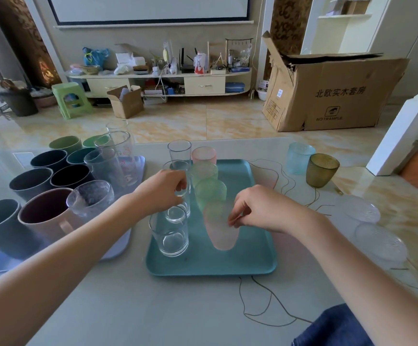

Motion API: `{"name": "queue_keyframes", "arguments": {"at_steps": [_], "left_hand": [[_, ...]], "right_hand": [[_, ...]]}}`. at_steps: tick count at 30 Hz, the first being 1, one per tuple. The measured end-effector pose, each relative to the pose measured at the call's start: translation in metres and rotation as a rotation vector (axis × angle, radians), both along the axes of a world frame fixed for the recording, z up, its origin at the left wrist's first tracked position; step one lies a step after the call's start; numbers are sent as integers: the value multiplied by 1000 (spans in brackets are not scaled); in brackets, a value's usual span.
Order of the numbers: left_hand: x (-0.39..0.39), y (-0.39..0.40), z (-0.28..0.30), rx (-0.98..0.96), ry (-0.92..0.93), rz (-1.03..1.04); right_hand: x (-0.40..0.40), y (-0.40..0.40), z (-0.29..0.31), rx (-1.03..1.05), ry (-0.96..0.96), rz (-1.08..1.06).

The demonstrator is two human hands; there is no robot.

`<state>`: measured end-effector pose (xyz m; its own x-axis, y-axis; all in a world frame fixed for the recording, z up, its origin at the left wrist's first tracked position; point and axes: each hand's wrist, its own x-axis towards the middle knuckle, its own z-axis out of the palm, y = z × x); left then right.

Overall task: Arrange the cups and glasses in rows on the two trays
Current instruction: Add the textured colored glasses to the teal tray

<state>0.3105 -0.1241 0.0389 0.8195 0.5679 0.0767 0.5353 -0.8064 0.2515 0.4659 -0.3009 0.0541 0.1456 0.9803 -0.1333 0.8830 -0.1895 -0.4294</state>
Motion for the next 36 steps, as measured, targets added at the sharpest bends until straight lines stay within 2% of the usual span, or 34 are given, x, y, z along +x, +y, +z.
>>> {"name": "queue_keyframes", "arguments": {"at_steps": [3,16,20,24,30,36], "left_hand": [[-5,-3,-3,8,82,21],[-8,-2,1,-80,59,35],[-3,-7,3,-28,-38,62],[16,-24,10,45,-101,-17],[47,-39,7,-65,31,-80],[42,-28,6,-146,41,-76]], "right_hand": [[-8,-1,-4,-43,-10,39],[-19,3,-17,-75,-3,81],[-22,3,-17,-95,22,90],[-25,1,-15,-128,29,84],[-27,-1,-14,-141,45,65],[-27,1,-15,-133,33,72]]}}
